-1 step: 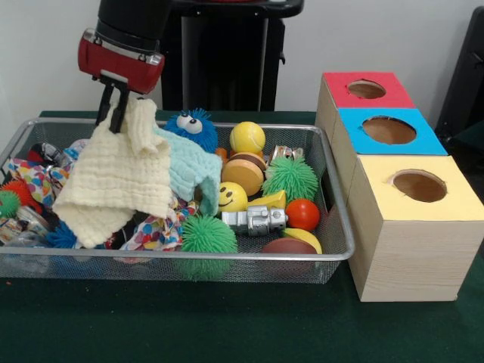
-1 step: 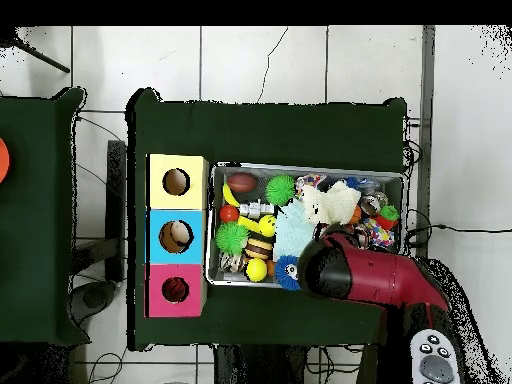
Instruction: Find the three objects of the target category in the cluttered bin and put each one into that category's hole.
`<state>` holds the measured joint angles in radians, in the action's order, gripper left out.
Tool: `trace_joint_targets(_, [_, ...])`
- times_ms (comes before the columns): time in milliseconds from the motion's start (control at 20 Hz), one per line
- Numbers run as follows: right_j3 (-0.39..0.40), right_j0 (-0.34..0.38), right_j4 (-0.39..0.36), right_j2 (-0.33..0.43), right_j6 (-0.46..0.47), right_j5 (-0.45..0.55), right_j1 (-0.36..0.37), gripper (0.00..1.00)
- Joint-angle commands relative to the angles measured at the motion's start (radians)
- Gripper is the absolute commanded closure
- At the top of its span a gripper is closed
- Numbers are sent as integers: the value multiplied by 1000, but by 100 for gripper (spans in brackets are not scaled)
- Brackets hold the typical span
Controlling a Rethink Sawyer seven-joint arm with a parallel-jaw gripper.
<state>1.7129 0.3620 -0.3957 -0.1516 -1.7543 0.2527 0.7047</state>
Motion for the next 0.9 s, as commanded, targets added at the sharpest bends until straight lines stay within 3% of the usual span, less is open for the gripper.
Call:
trace_joint_targets(50, [67,36,-59,124,-42,-87,-42,100])
trace_joint_targets(700, [51,62,-62,163,-27,-73,-61,100])
trace_joint_targets(750, [43,56,-77,160,-22,-84,-63,0])
trace_joint_targets(900, [41,61,-72,166,-13,-60,-62,0])
